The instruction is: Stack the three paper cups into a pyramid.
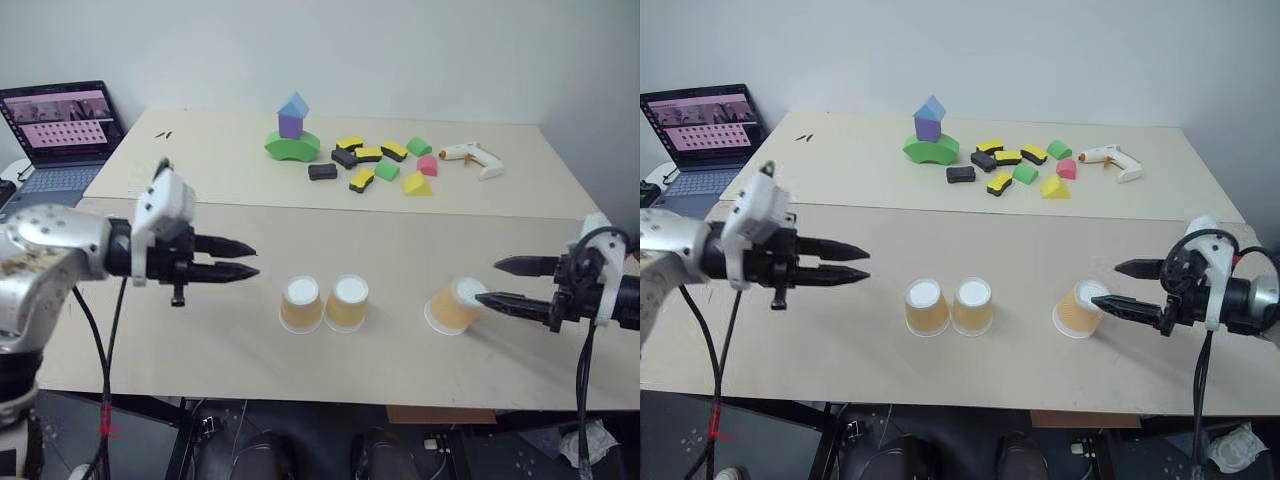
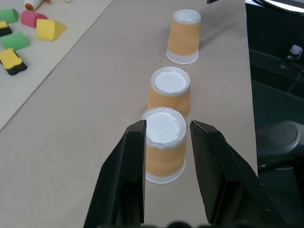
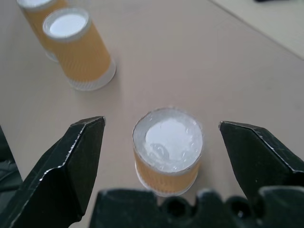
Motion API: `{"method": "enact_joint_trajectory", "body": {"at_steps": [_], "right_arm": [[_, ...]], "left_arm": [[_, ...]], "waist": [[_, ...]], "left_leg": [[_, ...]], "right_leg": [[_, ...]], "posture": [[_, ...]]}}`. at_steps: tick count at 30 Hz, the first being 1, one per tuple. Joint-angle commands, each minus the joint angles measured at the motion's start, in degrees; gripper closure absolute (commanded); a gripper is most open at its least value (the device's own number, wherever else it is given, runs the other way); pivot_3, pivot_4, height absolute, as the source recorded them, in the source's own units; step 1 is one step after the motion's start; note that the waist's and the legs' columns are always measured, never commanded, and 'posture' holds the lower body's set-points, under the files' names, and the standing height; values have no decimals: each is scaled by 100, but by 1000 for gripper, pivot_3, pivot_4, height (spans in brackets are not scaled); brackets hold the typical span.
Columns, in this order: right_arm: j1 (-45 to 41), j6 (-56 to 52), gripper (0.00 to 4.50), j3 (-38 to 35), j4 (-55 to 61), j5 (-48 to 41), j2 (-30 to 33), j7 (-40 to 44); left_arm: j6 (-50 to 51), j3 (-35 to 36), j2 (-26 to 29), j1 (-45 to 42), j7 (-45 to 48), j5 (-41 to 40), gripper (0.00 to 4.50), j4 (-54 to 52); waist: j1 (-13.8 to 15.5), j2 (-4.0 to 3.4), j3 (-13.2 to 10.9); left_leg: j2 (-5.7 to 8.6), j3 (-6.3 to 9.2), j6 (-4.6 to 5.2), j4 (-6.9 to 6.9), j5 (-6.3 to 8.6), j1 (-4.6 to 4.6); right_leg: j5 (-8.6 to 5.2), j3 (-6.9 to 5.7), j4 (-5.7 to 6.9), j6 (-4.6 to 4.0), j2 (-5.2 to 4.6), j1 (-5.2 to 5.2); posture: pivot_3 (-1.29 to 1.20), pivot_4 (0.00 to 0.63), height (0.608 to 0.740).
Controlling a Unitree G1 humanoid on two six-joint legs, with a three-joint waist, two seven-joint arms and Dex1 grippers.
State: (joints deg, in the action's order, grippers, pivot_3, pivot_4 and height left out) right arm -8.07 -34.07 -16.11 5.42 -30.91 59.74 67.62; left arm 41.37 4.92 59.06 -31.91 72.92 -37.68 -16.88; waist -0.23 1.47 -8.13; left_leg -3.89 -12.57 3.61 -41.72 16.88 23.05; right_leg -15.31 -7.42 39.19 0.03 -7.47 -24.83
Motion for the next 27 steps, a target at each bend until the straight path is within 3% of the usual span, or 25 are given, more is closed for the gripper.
{"method": "enact_joint_trajectory", "body": {"at_steps": [1,9,27], "right_arm": [[-161,495,0,297,-506,352,-63,134],[-721,923,0,706,-1278,713,-297,162],[-1111,484,0,869,-656,541,-649,27]], "left_arm": [[-142,-109,-7,-181,76,86,2981,55],[-123,-139,-80,-264,-21,81,2981,65],[-155,-135,-108,-164,-82,148,2981,18]], "waist": [[-1,0,0],[-49,-2,-1],[-45,-4,-2]], "left_leg": [[-1,0,0,0,0,3],[-1,-3,0,-5,-1,13],[-2,-3,0,-8,-1,16]], "right_leg": [[0,-1,0,0,0,-4],[-1,4,8,2,1,-17],[-1,5,12,2,1,-20]], "posture": [[0,150,703],[0,150,703],[0,150,703]]}}
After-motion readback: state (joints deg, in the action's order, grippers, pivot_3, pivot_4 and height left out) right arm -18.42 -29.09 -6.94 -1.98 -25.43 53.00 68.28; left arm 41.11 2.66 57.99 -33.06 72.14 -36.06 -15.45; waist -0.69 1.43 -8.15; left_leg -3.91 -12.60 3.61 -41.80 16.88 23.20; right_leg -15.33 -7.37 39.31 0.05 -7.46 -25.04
